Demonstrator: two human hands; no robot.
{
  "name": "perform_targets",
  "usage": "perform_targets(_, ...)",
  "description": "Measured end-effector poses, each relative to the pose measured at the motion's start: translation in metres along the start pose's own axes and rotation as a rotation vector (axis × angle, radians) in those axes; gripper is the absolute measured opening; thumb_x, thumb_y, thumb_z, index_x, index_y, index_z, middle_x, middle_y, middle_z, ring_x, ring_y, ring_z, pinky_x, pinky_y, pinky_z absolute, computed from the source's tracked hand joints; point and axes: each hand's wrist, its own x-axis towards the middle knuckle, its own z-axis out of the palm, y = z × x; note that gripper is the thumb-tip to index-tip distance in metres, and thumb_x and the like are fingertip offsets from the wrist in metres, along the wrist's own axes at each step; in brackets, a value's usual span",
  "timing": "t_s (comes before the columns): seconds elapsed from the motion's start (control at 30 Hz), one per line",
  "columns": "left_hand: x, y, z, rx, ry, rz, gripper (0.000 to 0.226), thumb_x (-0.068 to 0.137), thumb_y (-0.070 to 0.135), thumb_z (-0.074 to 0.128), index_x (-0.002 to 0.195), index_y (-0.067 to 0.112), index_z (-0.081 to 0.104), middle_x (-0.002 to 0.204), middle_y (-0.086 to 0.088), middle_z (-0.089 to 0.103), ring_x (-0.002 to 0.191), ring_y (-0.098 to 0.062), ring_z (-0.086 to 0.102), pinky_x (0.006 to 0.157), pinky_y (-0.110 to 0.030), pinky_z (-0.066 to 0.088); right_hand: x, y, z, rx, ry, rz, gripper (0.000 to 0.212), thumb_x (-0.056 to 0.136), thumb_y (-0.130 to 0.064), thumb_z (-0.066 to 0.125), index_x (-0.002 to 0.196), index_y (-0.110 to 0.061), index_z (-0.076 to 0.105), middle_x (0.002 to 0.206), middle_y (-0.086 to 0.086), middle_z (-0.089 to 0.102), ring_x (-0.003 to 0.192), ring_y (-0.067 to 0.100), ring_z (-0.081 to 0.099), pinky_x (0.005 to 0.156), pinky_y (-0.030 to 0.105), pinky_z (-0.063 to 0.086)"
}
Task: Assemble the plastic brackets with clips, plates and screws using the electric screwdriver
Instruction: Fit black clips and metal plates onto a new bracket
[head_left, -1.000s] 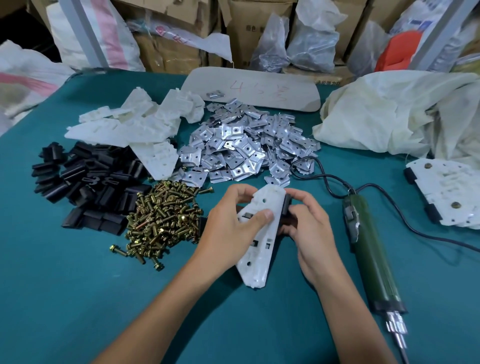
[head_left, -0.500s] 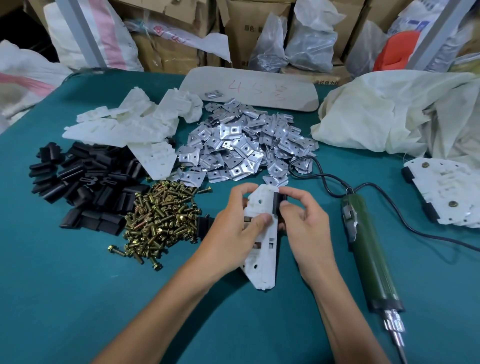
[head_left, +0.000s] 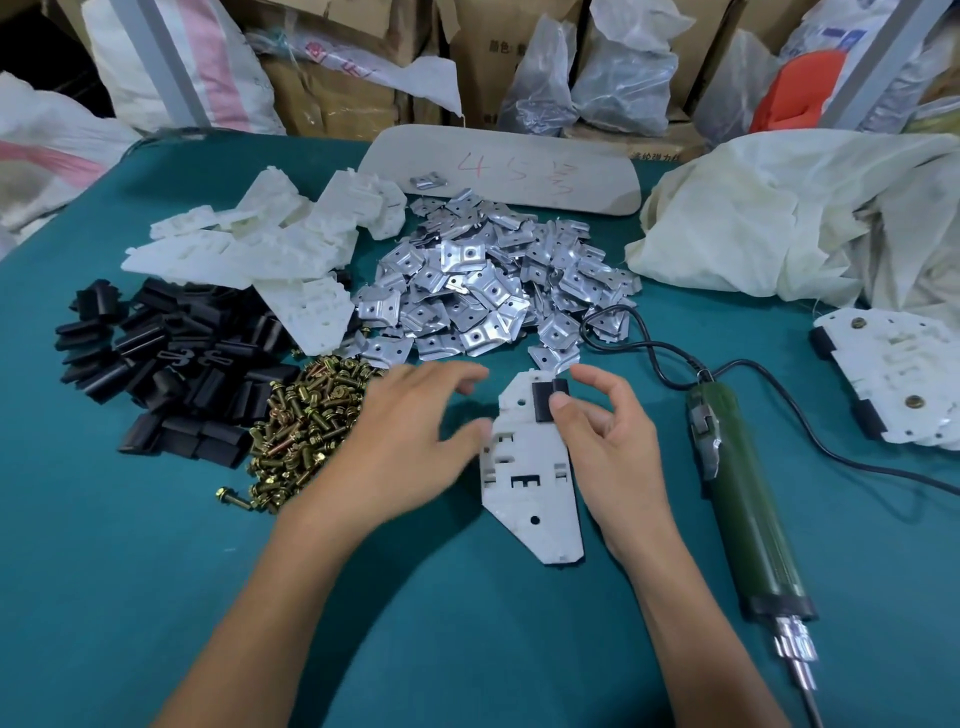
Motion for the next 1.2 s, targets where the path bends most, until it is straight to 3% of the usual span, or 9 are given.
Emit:
perform_targets(0.2,-0.005,-0.024,-0.029,0.105,-0.323,-0.190,0.068,0.074,0.047,0.078,0.128,0.055,0.037,0.116,0.031,0.044,0.108,-0.010,0.022,0.088,-0.029,0.026,0.000,0.002,0.000,-0.264,0.088,-0.060,0.020,0.097,-0.031,0.065,0.113,-0.044,0.064,0.111,-0.023,0.069,0.089,-0.001,0.064,0.088,0.030,0.053)
perform_targets(0.3,-0.003,-0.020,-0.028,0.085,-0.246,-0.140,0.064,0.074,0.045,0.080,0.123,0.054,0.041,0.108,0.030,0.052,0.105,-0.011,0.026,0.080,-0.023,0.026,-0.001,0.001,0.000,-0.292,0.145,-0.105,0.017,0.095,-0.034,0.066,0.109,-0.044,0.066,0.112,-0.021,0.064,0.081,0.007,0.059,0.082,0.030,0.050)
perform_targets(0.47,0.000,-0.018,-0.024,-0.047,-0.080,-0.086,0.062,0.074,0.046,0.083,0.120,0.053,0.043,0.103,0.029,0.060,0.112,0.000,0.044,0.090,-0.028,0.035,-0.004,-0.008,0.002,-0.165,0.146,-0.155,0.011,0.095,-0.025,0.070,0.099,-0.036,0.070,0.099,-0.004,0.068,0.064,0.005,0.052,0.069,0.021,0.045)
perform_targets(0.6,-0.001,-0.003,-0.009,-0.298,0.083,0.013,0.065,0.073,0.034,0.088,0.121,0.052,0.048,0.110,0.028,0.061,0.109,0.006,0.058,0.088,-0.014,0.048,-0.007,-0.018,0.005,0.036,-0.041,-0.086,0.010,0.093,-0.016,0.074,0.102,-0.019,0.073,0.090,-0.007,0.074,0.079,0.007,0.065,0.074,0.022,0.052)
perform_targets(0.73,-0.001,0.020,0.014,-0.366,0.076,0.158,0.070,0.075,0.026,0.080,0.130,0.051,0.046,0.117,0.024,0.059,0.116,-0.002,0.059,0.094,-0.025,0.053,-0.010,-0.018,0.010,0.132,-0.191,0.007,0.024,0.084,-0.007,0.081,0.104,-0.013,0.069,0.082,-0.004,0.072,0.077,0.010,0.066,0.071,0.021,0.055)
perform_targets(0.83,0.000,0.017,0.019,-0.308,0.011,0.047,0.084,0.070,0.051,0.083,0.139,0.052,0.035,0.124,0.026,0.050,0.119,0.003,0.048,0.096,-0.025,0.048,-0.003,-0.019,0.004,0.192,-0.012,0.029,0.019,0.090,-0.001,0.073,0.102,-0.015,0.069,0.077,0.000,0.074,0.064,0.012,0.063,0.061,0.023,0.054)
perform_targets(0.97,-0.006,0.018,0.032,0.058,-0.078,-0.182,0.096,0.061,0.099,0.044,0.130,0.033,0.037,0.114,0.018,0.037,0.112,-0.010,0.030,0.089,-0.027,0.030,0.009,-0.016,-0.012,0.316,0.243,0.047,0.016,0.097,-0.007,0.062,0.106,-0.019,0.068,0.081,0.003,0.077,0.068,0.014,0.067,0.058,0.023,0.054)
perform_targets(1.1,-0.006,0.024,0.043,0.212,-0.086,-0.146,0.078,0.067,0.095,0.041,0.108,0.029,0.041,0.102,0.011,0.035,0.097,-0.016,0.025,0.085,-0.028,0.028,0.011,-0.013,-0.013,0.352,0.294,0.074,0.021,0.097,-0.007,0.056,0.105,-0.022,0.068,0.089,0.003,0.079,0.070,0.011,0.065,0.052,0.020,0.049)
perform_targets(1.2,-0.005,0.024,0.042,-0.004,-0.088,-0.171,0.059,0.068,0.082,0.062,0.095,0.038,0.034,0.097,0.016,0.040,0.092,-0.012,0.038,0.069,-0.023,0.035,0.009,-0.012,-0.012,0.341,0.298,0.071,0.022,0.097,-0.009,0.054,0.107,-0.024,0.067,0.092,0.002,0.079,0.070,0.009,0.064,0.053,0.020,0.049)
